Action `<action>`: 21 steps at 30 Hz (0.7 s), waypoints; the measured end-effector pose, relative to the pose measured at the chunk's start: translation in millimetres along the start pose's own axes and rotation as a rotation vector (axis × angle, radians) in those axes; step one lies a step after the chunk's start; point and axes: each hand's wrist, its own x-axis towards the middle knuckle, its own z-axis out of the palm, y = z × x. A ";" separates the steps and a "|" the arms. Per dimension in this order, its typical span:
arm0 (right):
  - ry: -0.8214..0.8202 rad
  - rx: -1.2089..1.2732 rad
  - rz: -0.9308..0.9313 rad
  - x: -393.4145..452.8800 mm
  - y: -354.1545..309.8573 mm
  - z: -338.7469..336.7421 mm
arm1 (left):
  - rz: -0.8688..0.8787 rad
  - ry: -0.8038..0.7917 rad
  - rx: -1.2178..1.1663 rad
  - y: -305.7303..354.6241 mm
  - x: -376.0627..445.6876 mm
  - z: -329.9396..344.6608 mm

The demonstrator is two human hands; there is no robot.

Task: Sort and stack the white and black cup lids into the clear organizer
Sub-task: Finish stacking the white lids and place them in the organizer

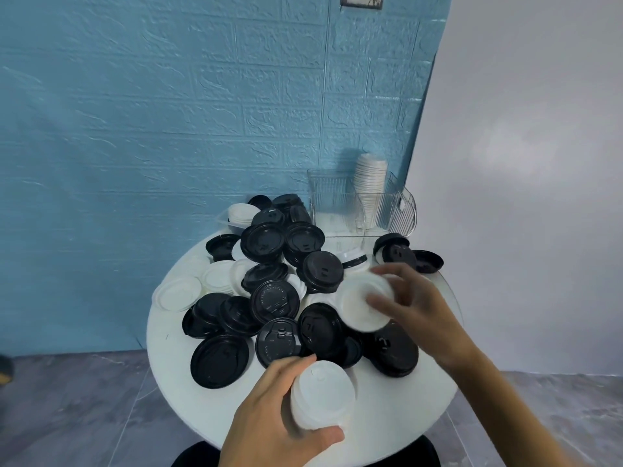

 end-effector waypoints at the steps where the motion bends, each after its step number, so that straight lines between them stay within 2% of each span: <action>1: -0.056 0.098 0.053 -11.5 -4.7 7.0 | -0.004 0.004 -0.004 0.9 0.1 -0.2; 3: -0.152 0.199 0.169 -29.9 -7.6 20.9 | -0.011 0.006 -0.018 1.8 0.4 -0.8; 6: -0.253 0.167 0.278 -45.5 -1.9 38.0 | -0.024 0.007 -0.064 0.9 0.1 -1.8; 10: -0.222 0.047 0.308 -50.9 5.1 49.3 | -0.060 0.005 -0.141 -0.2 -1.0 -3.0; 13: -0.194 -0.042 0.293 -50.7 8.9 50.6 | -0.044 -0.003 -0.161 0.6 -1.3 -4.4; 17: -0.236 -0.134 0.263 -54.3 13.2 51.9 | -0.041 -0.007 -0.161 -0.5 -1.7 -5.1; 21: -0.128 -0.260 0.069 -64.1 16.7 56.8 | -0.004 0.006 -0.137 0.4 -2.7 -4.7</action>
